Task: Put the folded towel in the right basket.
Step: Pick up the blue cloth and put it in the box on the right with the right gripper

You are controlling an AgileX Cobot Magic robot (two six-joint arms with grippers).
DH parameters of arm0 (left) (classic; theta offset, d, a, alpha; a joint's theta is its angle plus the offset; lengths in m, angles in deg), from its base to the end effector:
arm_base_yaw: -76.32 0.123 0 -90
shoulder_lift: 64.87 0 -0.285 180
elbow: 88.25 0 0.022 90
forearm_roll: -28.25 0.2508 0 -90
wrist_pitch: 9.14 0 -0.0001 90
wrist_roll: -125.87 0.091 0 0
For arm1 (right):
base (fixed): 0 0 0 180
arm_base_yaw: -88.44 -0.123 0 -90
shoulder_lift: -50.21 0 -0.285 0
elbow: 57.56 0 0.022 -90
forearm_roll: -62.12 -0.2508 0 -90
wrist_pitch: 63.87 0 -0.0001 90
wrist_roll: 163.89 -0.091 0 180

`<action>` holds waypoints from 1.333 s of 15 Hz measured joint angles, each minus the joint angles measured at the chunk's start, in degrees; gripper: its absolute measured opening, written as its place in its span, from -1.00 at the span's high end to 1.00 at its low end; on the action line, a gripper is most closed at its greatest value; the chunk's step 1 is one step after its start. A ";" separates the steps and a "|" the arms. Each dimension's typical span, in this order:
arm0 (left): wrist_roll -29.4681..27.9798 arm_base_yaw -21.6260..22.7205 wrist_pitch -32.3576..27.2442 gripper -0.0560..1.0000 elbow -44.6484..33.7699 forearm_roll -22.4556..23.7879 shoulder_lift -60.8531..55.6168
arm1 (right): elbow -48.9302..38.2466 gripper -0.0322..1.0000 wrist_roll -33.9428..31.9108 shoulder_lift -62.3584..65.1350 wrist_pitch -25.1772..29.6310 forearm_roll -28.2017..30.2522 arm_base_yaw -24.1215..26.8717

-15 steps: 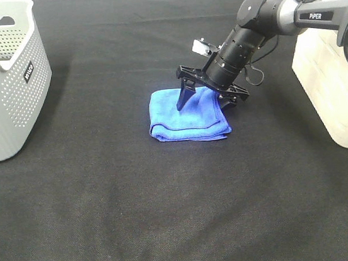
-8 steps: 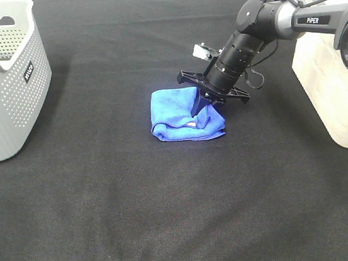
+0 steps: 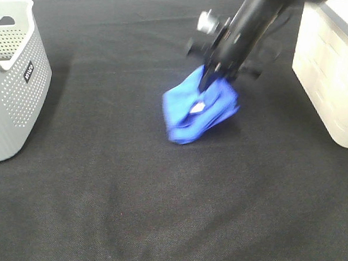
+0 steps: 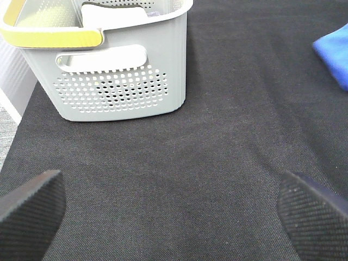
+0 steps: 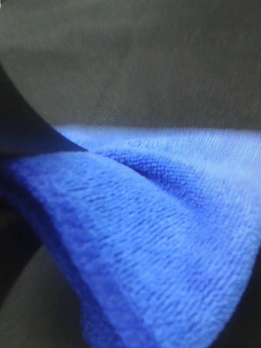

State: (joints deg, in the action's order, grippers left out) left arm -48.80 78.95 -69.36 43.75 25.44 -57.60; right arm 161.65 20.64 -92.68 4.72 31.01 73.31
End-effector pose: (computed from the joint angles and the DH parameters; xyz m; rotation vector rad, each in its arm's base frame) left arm -0.0069 -0.0042 0.2809 0.0500 2.0142 0.0300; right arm 0.4627 0.1705 0.1787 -0.2586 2.9423 0.7980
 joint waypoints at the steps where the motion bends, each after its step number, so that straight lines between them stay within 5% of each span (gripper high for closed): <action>1: 0.00 0.00 0.00 -0.98 0.00 0.00 0.00 | 0.00 0.64 0.00 3.15 0.46 0.17 1.38; 6: 0.00 0.00 0.00 -0.98 0.00 0.00 0.00 | 0.00 0.64 2.92 19.31 0.86 0.57 12.95; 11: 0.00 0.00 0.00 -0.98 0.00 0.00 0.00 | 0.00 0.64 4.47 28.07 1.03 5.50 30.83; 15: 0.00 0.00 0.00 -0.98 0.00 0.00 0.00 | -1.43 0.64 4.53 25.55 1.38 20.57 33.06; 20: 0.00 0.00 0.00 -0.98 0.00 0.06 0.00 | -1.78 0.59 2.64 20.28 0.17 21.89 33.00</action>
State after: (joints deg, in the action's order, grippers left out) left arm -48.80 78.95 -69.36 43.75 25.50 -57.60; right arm 159.88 23.28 -72.40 4.89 52.90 106.32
